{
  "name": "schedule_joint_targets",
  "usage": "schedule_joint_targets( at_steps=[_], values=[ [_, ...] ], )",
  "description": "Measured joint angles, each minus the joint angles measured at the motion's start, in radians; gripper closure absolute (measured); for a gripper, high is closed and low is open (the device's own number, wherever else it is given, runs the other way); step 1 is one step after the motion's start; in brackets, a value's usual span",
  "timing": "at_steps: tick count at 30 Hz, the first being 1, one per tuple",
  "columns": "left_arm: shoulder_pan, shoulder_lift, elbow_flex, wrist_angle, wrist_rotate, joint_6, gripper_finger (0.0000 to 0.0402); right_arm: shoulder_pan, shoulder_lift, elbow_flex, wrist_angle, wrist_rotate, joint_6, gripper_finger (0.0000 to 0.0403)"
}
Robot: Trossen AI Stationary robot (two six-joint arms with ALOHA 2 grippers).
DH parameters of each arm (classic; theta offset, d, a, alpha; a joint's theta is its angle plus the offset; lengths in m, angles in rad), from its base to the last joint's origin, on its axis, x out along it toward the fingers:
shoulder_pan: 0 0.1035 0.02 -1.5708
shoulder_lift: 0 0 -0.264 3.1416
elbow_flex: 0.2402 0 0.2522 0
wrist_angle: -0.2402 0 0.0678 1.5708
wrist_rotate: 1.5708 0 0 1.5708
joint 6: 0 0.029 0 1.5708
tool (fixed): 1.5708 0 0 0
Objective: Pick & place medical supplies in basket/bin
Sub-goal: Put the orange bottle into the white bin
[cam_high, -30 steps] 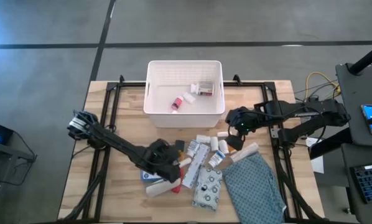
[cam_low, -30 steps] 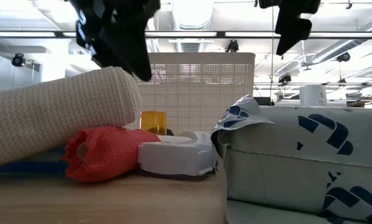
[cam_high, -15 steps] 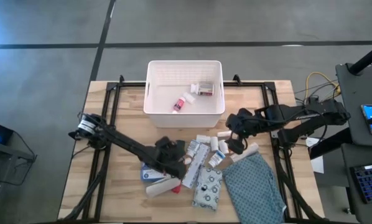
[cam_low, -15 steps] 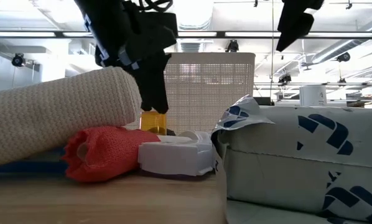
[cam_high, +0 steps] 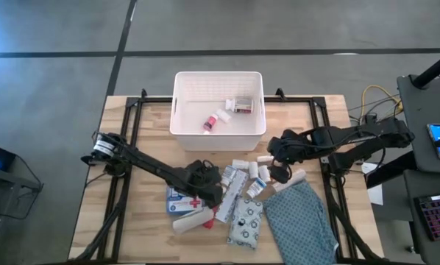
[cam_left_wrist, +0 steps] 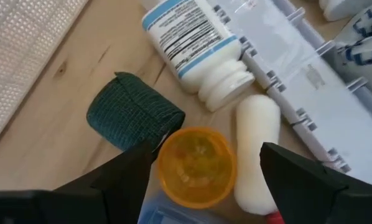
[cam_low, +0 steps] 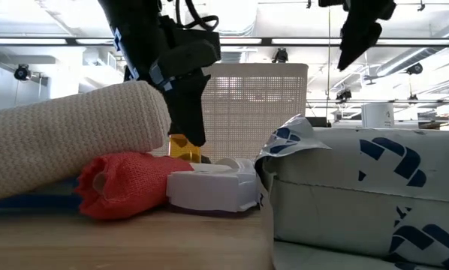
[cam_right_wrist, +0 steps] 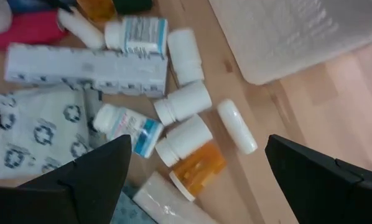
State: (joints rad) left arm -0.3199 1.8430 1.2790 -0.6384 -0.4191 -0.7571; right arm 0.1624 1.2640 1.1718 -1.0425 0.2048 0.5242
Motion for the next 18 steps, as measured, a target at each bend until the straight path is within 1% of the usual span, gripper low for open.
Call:
schedule_joint_targets(
  at_steps=[4, 7, 8, 10, 13, 16, 18],
  values=[
    [0.0, 0.0, -0.001, -0.001, 0.0, 0.0, 0.0132, 0.019, -0.024, -0.087, -0.047, -0.003, 0.0, 0.0044],
    [0.0, -0.001, -0.001, -0.001, 0.001, 0.0, 0.0133, 0.048, -0.066, -0.21, -0.047, -0.027, -0.014, 0.0044],
    [0.0, -0.001, -0.001, -0.001, 0.001, 0.0, 0.0133, 0.058, -0.081, -0.253, -0.039, -0.038, -0.011, 0.0044],
    [0.0, -0.006, -0.001, -0.002, 0.002, -0.001, 0.0133, 0.061, -0.109, -0.331, 0.0, -0.108, 0.015, 0.0044],
    [0.0, -0.017, -0.001, -0.007, 0.002, -0.003, 0.0133, 0.046, -0.121, -0.415, 0.133, -0.199, 0.153, 0.0044],
    [0.0, -0.027, -0.001, -0.013, 0.002, -0.003, 0.0133, 0.043, -0.099, -0.47, 0.286, -0.206, 0.338, 0.0044],
    [0.0, -0.031, -0.001, -0.023, 0.002, -0.003, 0.0133, 0.043, -0.063, -0.493, 0.348, -0.199, 0.426, 0.0044]
  ],
)
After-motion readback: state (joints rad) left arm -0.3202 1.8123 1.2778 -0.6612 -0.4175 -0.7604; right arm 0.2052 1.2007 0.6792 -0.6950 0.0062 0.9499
